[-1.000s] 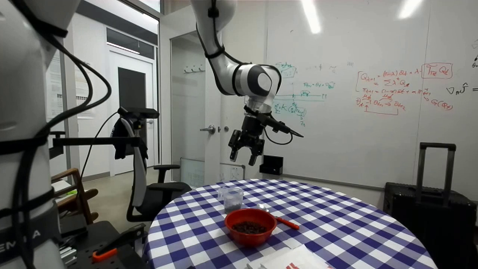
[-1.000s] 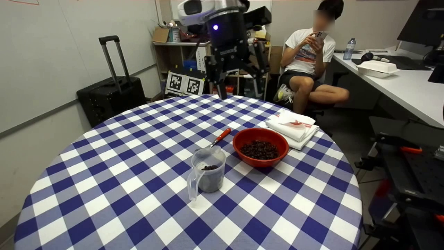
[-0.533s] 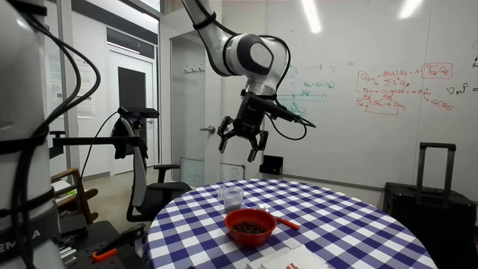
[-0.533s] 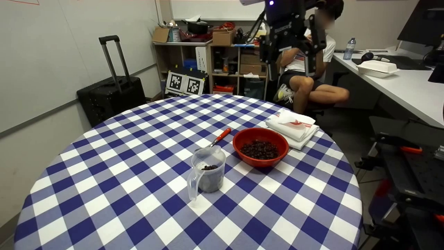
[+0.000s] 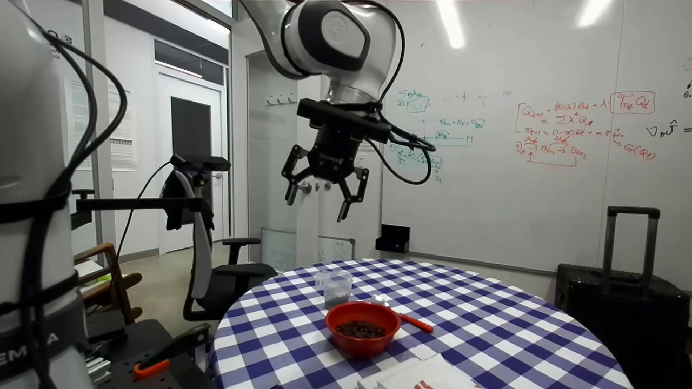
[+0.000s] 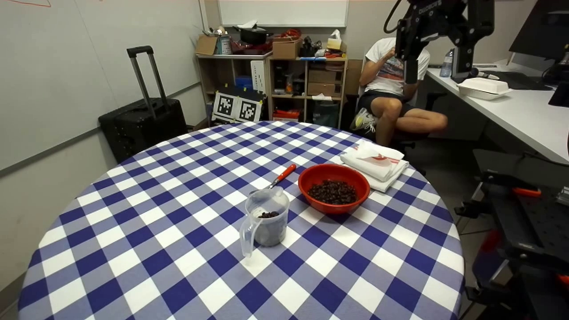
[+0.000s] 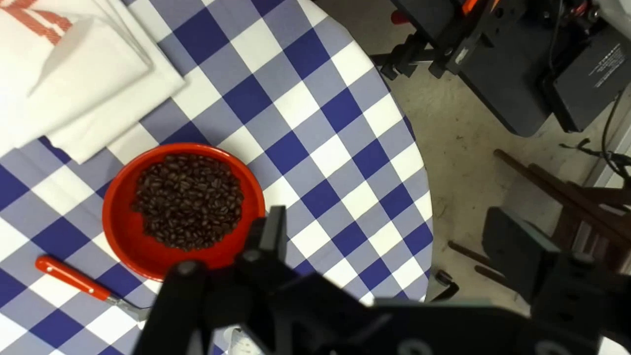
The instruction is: Pour some contents from the transparent jar into the bowl
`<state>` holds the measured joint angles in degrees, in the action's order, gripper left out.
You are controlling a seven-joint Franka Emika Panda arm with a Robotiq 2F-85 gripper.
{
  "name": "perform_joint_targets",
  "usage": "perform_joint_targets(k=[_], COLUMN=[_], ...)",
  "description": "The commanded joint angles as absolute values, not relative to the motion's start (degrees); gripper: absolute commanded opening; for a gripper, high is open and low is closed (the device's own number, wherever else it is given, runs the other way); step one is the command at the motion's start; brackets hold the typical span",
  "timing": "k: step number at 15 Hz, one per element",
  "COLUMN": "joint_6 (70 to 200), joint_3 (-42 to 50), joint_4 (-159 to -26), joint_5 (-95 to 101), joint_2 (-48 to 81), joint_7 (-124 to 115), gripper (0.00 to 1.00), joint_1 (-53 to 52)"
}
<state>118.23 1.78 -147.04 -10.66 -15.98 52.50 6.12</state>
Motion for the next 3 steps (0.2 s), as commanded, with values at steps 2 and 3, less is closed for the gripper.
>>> perform_joint_targets(k=[2, 3], joint_6=[118.25, 118.25], joint_3=[4.08, 4.1], joint_4=[-147.61, -147.73], joint_5=[-9.96, -9.96], joint_2=[-17.12, -17.16], joint_7=[50.96, 50.91], gripper=[1.0, 1.0], joint_1=[3.71, 3.7])
